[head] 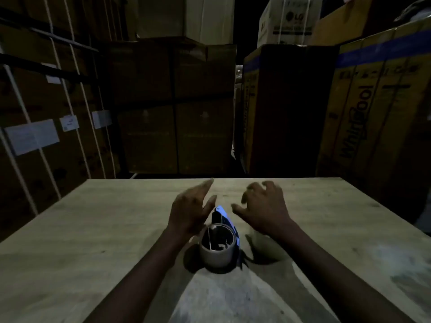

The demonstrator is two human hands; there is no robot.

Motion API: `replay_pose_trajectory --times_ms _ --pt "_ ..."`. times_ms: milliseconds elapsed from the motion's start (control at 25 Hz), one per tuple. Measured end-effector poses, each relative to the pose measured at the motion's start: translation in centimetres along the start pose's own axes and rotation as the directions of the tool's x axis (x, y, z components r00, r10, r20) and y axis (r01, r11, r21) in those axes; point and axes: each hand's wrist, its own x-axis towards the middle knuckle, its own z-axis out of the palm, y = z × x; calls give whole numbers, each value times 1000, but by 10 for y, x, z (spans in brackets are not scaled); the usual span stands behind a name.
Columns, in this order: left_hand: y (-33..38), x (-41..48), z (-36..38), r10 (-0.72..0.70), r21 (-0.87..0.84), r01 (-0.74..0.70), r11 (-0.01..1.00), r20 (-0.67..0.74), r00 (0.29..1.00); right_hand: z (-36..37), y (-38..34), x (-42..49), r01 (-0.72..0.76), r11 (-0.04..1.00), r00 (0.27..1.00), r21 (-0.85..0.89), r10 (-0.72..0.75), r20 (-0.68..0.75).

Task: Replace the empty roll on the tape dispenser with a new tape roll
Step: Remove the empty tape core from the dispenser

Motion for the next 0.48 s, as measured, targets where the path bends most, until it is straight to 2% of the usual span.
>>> replay_pose_trajectory --times_ms 120,280,360,480 --pt "-10 -13 11 -104 -237 78 968 -99 990 11 -14 -18 -3 1000 981 -18 6 194" --pt "-29 -26 32 -149 -280 120 953 -87 985 28 -26 -17 -35 999 934 -6 35 355" --pt "-34 -25 31 -146 -232 117 966 -112 983 32 -28 -8 -21 1000 931 -11 23 363" --pt "-29 -18 18 -133 -198 101 975 -155 979 42 -27 4 -2 1000 956 -2 3 293"
